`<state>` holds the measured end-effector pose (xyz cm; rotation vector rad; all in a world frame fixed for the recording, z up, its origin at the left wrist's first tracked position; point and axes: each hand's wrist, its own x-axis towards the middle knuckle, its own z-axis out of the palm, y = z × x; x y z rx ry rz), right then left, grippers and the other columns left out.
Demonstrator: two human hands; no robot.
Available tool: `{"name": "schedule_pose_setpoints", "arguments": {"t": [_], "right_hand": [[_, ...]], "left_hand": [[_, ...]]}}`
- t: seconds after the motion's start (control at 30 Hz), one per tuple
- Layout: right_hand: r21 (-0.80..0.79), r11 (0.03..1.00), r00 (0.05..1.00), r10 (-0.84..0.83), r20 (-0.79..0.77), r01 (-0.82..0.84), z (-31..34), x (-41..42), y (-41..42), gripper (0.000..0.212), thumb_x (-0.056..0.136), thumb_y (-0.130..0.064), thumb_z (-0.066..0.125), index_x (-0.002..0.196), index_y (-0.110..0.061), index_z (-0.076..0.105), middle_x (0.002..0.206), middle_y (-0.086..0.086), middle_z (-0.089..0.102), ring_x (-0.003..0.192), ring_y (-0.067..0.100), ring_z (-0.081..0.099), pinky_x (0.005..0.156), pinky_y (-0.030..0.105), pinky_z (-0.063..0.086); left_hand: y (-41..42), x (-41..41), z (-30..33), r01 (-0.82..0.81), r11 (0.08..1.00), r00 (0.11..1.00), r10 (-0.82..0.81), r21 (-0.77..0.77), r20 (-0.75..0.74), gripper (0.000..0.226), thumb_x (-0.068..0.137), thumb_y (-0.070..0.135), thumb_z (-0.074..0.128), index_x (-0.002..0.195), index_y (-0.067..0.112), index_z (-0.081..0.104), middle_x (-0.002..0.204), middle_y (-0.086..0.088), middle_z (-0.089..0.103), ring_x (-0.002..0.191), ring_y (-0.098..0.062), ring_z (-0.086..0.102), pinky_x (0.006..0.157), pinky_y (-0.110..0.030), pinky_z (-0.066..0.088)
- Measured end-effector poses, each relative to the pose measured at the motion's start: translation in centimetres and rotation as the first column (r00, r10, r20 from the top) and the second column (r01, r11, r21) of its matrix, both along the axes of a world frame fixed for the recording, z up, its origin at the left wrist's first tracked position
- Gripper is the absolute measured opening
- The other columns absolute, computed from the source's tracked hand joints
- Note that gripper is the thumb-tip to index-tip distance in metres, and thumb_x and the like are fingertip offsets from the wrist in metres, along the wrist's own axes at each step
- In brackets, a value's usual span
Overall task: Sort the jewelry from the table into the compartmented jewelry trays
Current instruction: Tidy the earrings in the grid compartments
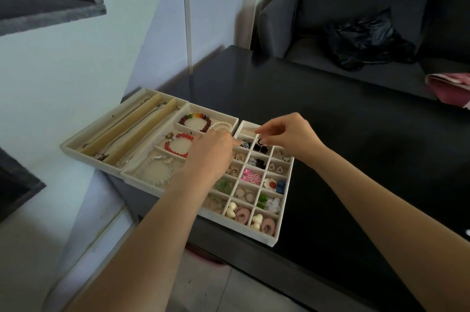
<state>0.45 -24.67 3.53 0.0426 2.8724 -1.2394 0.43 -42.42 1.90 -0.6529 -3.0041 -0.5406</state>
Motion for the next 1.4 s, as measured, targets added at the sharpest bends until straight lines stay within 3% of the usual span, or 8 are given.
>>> {"name": "schedule_pose_setpoints", "arguments": {"t": [0.2, 0.37, 0.47, 0.6, 0.77, 1.0, 1.27, 1.4], "right_hand": [[0.248, 0.969, 1.0, -0.015, -0.021, 0.019, -0.5, -1.2, -0.5, 0.006, 0.086, -0.007, 0.065, 0.09, -0.01, 0.068, 0.098, 0.001, 0.064, 0.092, 0.011, 0.061, 0.067, 0.015, 0.045], [0.461, 0.886, 0.999, 0.031, 0.03, -0.042, -1.0, -1.5, -1.1, 0.01, 0.091, -0.009, 0.058, 0.089, -0.018, 0.063, 0.104, 0.004, 0.064, 0.09, 0.018, 0.063, 0.076, 0.03, 0.053], [0.514, 0.857, 0.999, 0.025, 0.026, -0.035, -1.2, -1.4, -1.5, 0.009, 0.091, -0.012, 0.059, 0.089, -0.02, 0.061, 0.103, 0.004, 0.064, 0.088, 0.019, 0.063, 0.073, 0.03, 0.052], [0.529, 0.849, 1.0, 0.011, 0.011, -0.015, -1.7, -1.5, -2.0, 0.005, 0.089, -0.016, 0.062, 0.092, -0.019, 0.065, 0.105, 0.004, 0.062, 0.088, 0.02, 0.063, 0.076, 0.035, 0.055], [0.571, 0.82, 0.999, -0.031, -0.007, 0.03, -2.1, -1.5, -2.3, 0.012, 0.089, -0.019, 0.062, 0.1, -0.016, 0.066, 0.105, 0.004, 0.063, 0.087, 0.019, 0.062, 0.07, 0.031, 0.054], [0.521, 0.854, 0.997, -0.053, 0.057, 0.015, -2.3, -1.8, -2.4, 0.021, 0.089, -0.018, 0.063, 0.109, -0.013, 0.065, 0.107, 0.006, 0.064, 0.09, 0.019, 0.064, 0.076, 0.036, 0.057], [0.369, 0.925, 0.996, -0.09, -0.011, 0.088, -1.3, -1.3, -0.9, 0.013, 0.088, -0.017, 0.065, 0.1, -0.015, 0.07, 0.098, 0.0, 0.068, 0.085, 0.011, 0.064, 0.073, 0.029, 0.055], [0.381, 0.922, 0.997, -0.082, 0.007, 0.073, -1.3, -1.0, -0.8, 0.012, 0.088, -0.015, 0.064, 0.098, -0.017, 0.069, 0.098, 0.0, 0.067, 0.085, 0.011, 0.064, 0.072, 0.029, 0.055]], "left_hand": [[-0.3, 0.1, 0.2, -0.008, 0.999, 1.0, 0.007, -0.048, -0.013, 0.052, 0.089, 0.001, 0.053, 0.134, 0.028, 0.051, 0.131, -0.001, 0.054, 0.107, -0.016, 0.057, 0.087, -0.03, 0.045], [-0.3, 0.1, 0.0, 0.015, 0.999, 0.999, -0.016, -0.037, -0.035, 0.042, 0.089, 0.007, 0.058, 0.126, 0.026, 0.059, 0.123, -0.002, 0.06, 0.104, -0.016, 0.058, 0.089, -0.031, 0.046], [-0.2, 0.1, -0.2, 0.023, 0.999, 0.998, -0.024, -0.037, -0.052, 0.041, 0.089, 0.008, 0.059, 0.126, 0.025, 0.059, 0.122, -0.003, 0.06, 0.104, -0.016, 0.058, 0.087, -0.029, 0.047], [-0.2, -0.3, -0.3, 0.017, 0.999, 0.998, -0.019, -0.038, -0.059, 0.039, 0.089, 0.01, 0.059, 0.125, 0.024, 0.06, 0.12, -0.003, 0.061, 0.101, -0.014, 0.059, 0.081, -0.024, 0.046], [-0.2, -0.5, -0.5, 0.002, 0.999, 0.999, -0.004, -0.053, -0.05, 0.039, 0.089, 0.009, 0.059, 0.125, 0.024, 0.06, 0.119, -0.003, 0.061, 0.098, -0.013, 0.059, 0.073, -0.021, 0.041], [-0.3, -0.4, -0.4, 0.02, 0.998, 0.999, -0.023, -0.066, -0.048, 0.039, 0.089, 0.009, 0.059, 0.125, 0.024, 0.061, 0.119, -0.004, 0.062, 0.101, -0.015, 0.06, 0.082, -0.027, 0.047], [-0.5, -0.1, -0.2, 0.027, 0.998, 0.999, -0.029, -0.055, -0.045, 0.046, 0.089, 0.004, 0.057, 0.13, 0.024, 0.055, 0.128, -0.003, 0.056, 0.111, -0.018, 0.054, 0.093, -0.034, 0.045], [-0.4, 0.0, -0.2, 0.032, 0.998, 0.998, -0.035, -0.057, -0.048, 0.047, 0.088, 0.004, 0.057, 0.13, 0.024, 0.055, 0.129, -0.002, 0.056, 0.113, -0.018, 0.054, 0.093, -0.034, 0.045]]}}
